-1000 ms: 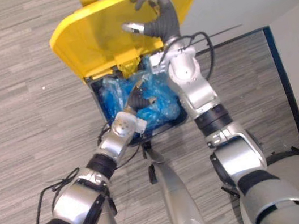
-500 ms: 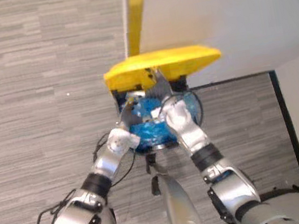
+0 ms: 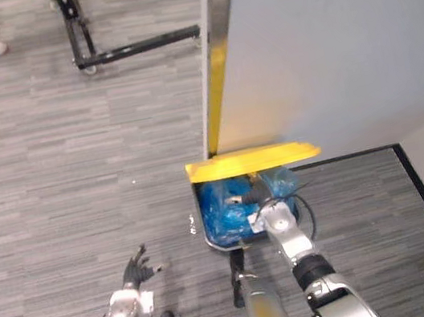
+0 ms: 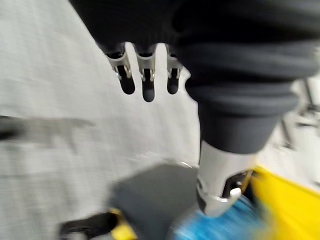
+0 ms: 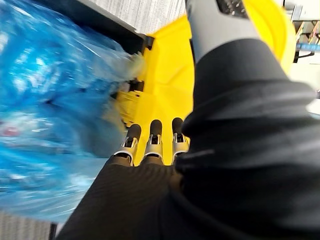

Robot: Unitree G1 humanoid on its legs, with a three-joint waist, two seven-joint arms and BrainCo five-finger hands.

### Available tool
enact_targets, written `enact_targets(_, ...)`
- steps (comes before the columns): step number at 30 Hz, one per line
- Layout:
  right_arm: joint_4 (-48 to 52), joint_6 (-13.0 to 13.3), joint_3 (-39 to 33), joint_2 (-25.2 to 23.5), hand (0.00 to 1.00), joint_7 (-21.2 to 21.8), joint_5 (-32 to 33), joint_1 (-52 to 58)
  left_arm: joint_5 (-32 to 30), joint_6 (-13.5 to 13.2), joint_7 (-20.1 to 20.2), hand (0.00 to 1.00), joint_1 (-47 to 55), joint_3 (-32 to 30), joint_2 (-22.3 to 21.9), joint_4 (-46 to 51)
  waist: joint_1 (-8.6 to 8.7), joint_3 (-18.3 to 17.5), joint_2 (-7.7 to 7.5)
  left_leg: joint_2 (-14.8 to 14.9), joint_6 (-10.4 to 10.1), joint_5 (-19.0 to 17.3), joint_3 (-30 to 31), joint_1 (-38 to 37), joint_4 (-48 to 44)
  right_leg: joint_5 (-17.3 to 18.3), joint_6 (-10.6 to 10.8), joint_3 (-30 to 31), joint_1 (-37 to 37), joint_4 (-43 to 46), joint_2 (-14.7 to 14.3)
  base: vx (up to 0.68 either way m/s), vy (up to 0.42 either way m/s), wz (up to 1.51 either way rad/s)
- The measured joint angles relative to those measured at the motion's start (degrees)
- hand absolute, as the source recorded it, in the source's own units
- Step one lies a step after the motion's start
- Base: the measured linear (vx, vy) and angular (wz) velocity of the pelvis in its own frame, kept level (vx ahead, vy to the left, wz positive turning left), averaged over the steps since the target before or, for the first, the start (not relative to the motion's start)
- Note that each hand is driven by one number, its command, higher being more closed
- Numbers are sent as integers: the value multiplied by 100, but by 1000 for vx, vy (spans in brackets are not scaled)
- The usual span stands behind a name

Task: Gather rubbish on tea table into small bin, then transfer packed bag to large trash can.

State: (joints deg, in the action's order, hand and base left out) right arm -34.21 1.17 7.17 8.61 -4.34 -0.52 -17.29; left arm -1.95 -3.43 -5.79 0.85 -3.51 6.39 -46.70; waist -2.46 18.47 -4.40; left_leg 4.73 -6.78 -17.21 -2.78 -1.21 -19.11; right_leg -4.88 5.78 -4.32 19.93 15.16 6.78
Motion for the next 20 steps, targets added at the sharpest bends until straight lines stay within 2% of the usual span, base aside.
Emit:
enact_targets(1,-62,19,8,-25,0,2,-41,58,1,3,2,0,20,-57,-15,-130,1,-2,-15,-54,39,20,-19,7,-60,-71,189,62,4,6,30,-288,60,-62)
enact_targets(2,-139,18,21,-78,0,22,-218,241,95,-2,20,0,129,-329,-175,-371,-42,-64,120,85,155,53,-253,55,-81,-435,867,89,-17,-247,19,-318,20,-60)
enact_targets(3,-275,32,-20,-178,0,41,-428,542,167,6,-21,0,112,-538,-250,-521,-15,-78,206,120,141,152,-374,33,24,117,-70,-164,300,1469,142,-269,3,-50)
enact_targets(4,-339,28,-22,-203,0,44,-472,665,174,12,-27,0,106,-540,-249,-558,17,-100,210,121,133,194,-351,17,60,342,-216,-161,333,1984,176,-247,-18,-9)
enact_targets(5,-516,24,-30,-280,0,55,-654,1076,192,38,-29,0,113,-543,-258,-578,37,-186,246,146,133,292,-300,13,154,885,-389,-119,372,3190,257,-181,-85,-1)
enact_targets(6,-813,-16,-62,-423,0,84,-873,1391,204,45,-35,0,176,-595,-267,-579,13,-338,166,156,81,417,-309,82,295,1092,-394,5,339,3965,373,-215,-127,-4)
enact_targets(7,-894,-30,-71,-464,0,91,-906,1464,205,51,-35,0,195,-605,-268,-580,10,-381,144,165,57,447,-302,122,312,1129,-380,65,292,4099,410,-157,-203,-11)
enact_targets(8,-1085,-74,-231,-605,0,94,-1101,1676,210,57,-33,0,211,-677,-287,-572,5,-479,62,198,-23,508,-288,239,319,1341,-287,337,47,4199,444,-181,-274,-7)
enact_targets(9,-1318,-96,-477,-668,0,84,-1260,1812,205,116,-40,0,141,-764,-311,-590,-7,-524,15,280,-99,576,-221,316,366,1743,-20,337,-214,3749,296,-182,-306,-5)
enact_targets(10,-1354,-83,-599,-697,0,90,-1227,1856,205,140,-40,0,120,-812,-352,-606,-4,-545,59,286,-113,633,-199,302,460,1835,34,332,-312,3522,237,-139,-255,-10)
enact_targets(11,-1468,-117,-893,-720,0,-27,-1317,1941,204,147,-49,0,89,-904,-433,-688,-8,-787,80,274,17,785,-187,311,704,2207,2,251,-598,2636,122,-17,-195,-27)
enact_targets(12,-1585,-150,-1026,-678,0,-87,-1323,1973,205,139,-55,0,84,-908,-521,-693,-85,-903,106,226,76,858,-310,339,745,2455,-313,127,-808,1917,74,17,-146,-52)
enact_targets(13,-1809,-178,-1135,-616,0,-126,-1321,1844,208,149,-62,0,38,-927,-588,-778,-106,-869,239,347,-37,951,-304,291,915,2422,-432,51,-884,1632,-58,-35,-144,-34)
enact_targets(15,-2017,-225,-1471,-628,0,-203,-1236,1855,221,158,-61,0,-2,-953,-808,-898,-27,-1057,390,449,111,1248,-269,228,1306,2174,-508,-71,-959,1232,-189,-125,-98,4)
enact_targets(16,-2156,-254,-1609,-609,0,-250,-1229,1845,229,159,-58,0,-18,-948,-941,-964,11,-1147,436,465,153,1389,-273,160,1492,2052,-446,-149,-1067,917,-245,-101,-27,14)
enact_targets(18,-2263,-272,-1713,-616,0,-277,-1190,1847,268,160,-34,0,-6,-965,-960,-1008,22,-1220,461,420,172,1419,-279,68,1652,1927,-393,-189,-1230,563,-323,-64,44,15)
enact_targets(20,-2330,-280,-1773,-627,0,-293,-1180,1844,328,159,-41,0,-6,-1061,-894,-1008,9,-1285,454,430,88,1524,-278,68,1790,1791,-352,-181,-1257,372,-358,-29,49,3)
